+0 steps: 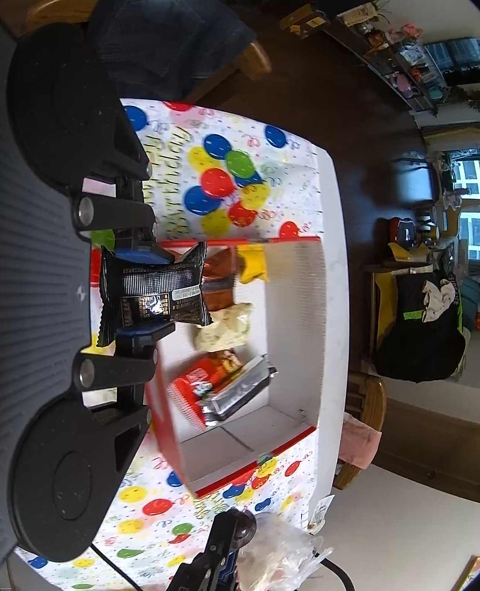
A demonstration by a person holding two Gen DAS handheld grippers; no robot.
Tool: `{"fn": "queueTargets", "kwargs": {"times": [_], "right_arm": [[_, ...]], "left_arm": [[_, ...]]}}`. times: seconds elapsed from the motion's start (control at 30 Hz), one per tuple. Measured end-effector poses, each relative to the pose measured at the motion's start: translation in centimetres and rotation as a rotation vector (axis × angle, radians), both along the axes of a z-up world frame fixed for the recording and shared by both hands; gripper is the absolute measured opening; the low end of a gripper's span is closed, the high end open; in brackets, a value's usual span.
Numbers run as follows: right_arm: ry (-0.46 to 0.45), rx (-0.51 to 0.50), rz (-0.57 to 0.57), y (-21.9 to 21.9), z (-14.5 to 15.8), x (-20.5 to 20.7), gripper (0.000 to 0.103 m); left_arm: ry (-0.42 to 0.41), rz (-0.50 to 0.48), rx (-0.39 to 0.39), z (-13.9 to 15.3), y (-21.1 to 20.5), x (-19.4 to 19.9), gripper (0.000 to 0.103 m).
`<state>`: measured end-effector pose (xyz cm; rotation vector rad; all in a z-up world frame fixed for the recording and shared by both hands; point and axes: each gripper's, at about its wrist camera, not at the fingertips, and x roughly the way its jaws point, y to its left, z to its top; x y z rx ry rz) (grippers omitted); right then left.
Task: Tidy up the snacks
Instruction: 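Carry the dark snack and small candy into the red box and release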
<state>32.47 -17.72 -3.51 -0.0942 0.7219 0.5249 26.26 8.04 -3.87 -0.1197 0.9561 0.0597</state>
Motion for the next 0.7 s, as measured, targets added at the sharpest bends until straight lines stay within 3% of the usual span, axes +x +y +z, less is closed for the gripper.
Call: {"fn": "queueTargets", "kwargs": {"times": [0.37,0.7], "right_arm": [[0.091,-0.048,0.021,2.7,-2.3,6.7,0.016],[0.148,-0.129,0.156,7.3,-4.9,10.2,0.016]], "left_arm": [[0.064,-0.008,0.068,-1.3,-1.0,7.2,0.031],[0.185,0.013,0.097,-3.9,-0.4,13.1,0.031]]}}
